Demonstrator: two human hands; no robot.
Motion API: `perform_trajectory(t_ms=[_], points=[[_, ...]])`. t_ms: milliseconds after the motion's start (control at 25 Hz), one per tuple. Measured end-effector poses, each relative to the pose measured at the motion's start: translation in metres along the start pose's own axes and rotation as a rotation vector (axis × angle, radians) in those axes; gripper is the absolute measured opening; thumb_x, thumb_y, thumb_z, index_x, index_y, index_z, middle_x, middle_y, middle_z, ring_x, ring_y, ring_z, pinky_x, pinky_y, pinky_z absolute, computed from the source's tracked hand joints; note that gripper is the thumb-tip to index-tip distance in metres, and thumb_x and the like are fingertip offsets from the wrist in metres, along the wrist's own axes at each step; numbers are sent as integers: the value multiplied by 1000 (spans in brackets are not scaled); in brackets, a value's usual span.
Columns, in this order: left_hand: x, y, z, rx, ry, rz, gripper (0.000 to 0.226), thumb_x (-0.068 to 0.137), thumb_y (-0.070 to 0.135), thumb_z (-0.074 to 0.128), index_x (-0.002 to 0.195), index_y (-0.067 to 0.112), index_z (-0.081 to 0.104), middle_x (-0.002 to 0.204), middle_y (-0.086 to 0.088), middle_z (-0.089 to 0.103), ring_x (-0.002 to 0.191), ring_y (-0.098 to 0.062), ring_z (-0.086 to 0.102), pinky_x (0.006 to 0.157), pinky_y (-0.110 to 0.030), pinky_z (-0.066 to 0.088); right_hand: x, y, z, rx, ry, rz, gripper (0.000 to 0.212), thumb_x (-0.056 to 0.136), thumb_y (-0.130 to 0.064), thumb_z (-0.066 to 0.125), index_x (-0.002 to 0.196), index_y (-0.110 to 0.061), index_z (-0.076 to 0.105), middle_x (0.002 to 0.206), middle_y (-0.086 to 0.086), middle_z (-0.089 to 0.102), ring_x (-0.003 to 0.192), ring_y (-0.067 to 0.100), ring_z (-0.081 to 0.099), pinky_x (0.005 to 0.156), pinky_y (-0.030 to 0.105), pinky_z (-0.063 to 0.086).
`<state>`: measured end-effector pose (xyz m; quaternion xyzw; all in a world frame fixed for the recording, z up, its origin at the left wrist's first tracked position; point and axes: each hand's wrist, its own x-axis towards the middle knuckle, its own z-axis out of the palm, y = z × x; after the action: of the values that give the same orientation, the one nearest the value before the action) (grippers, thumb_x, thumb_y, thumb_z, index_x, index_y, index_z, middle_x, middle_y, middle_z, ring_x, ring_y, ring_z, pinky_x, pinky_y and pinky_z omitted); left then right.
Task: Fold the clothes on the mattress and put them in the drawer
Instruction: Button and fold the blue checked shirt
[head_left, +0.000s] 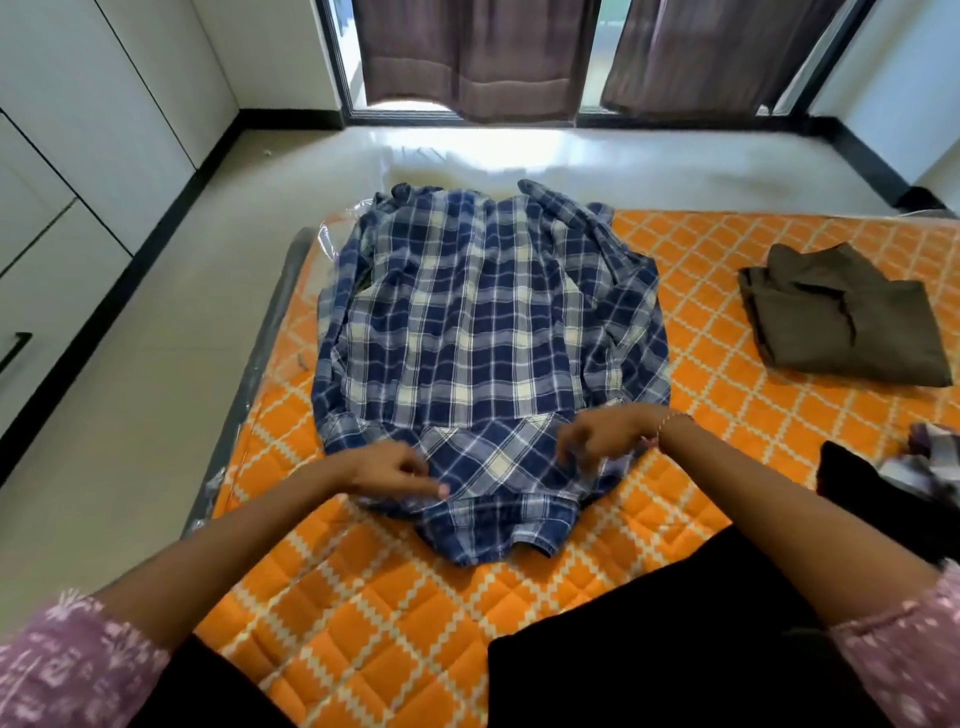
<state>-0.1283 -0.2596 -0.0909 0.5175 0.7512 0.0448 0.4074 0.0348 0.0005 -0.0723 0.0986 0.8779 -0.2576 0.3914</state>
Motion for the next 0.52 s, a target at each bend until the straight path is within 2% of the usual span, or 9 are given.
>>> perform_trajectory(t_ms=[40,80,120,160,200,240,280,400,520], points=[[10,2,-9,-72,188,-27,48,82,67,43,86,22,59,79,6,57,70,-9,54,63,-20,40,6,-1,-8,101,246,19,25,94,-18,55,117,-10,60,90,-6,59,80,10,57,67,23,44],[24,1,-11,-43,420,-76,55,84,68,40,101,20,60,95,2,61,87,-14,58,75,-25,44,16,-3,-7,163,534,58,32,97,-25,50,124,-9,56,96,-3,61,87,13,59,73,25,46],[34,2,-5,49,577,-165,65,87,69,35,122,17,55,119,-4,57,111,-20,53,93,-34,42,26,-4,4,201,753,131,43,99,-34,45,135,-11,47,117,6,59,107,22,57,89,35,47],[42,4,8,134,629,-251,80,87,74,25,140,17,40,143,-8,41,133,-23,37,109,-43,28,38,-7,21,219,823,227,57,99,-47,39,146,-15,33,143,11,42,131,30,41,108,48,35],[47,4,23,199,596,-313,95,80,82,9,151,19,20,157,-9,17,145,-23,15,116,-48,10,48,-11,41,214,778,317,70,95,-59,33,152,-22,18,158,9,15,145,29,15,114,58,14],[50,3,38,237,557,-347,105,70,86,-8,153,24,4,160,-7,-2,148,-22,-2,116,-50,-4,56,-14,59,197,725,379,79,89,-70,27,153,-29,5,160,6,-7,148,26,-6,112,63,-2],[51,0,48,237,551,-375,110,61,88,-18,151,27,-6,160,-6,-12,147,-21,-12,114,-51,-12,64,-15,73,184,710,424,84,84,-77,22,152,-33,-3,158,3,-19,146,24,-19,107,66,-11],[50,-5,63,185,578,-468,105,59,90,-15,146,32,-17,159,-4,-16,145,-21,-20,111,-54,-17,68,-14,95,204,779,520,86,81,-81,21,149,-38,-9,152,-1,-31,143,22,-27,103,69,-16],[33,0,79,139,601,-485,107,57,92,-10,144,30,-18,155,-2,-23,143,-22,-25,108,-54,-21,57,-19,114,225,799,571,88,79,-83,21,147,-39,-14,150,-1,-37,142,22,-29,103,70,-15]])
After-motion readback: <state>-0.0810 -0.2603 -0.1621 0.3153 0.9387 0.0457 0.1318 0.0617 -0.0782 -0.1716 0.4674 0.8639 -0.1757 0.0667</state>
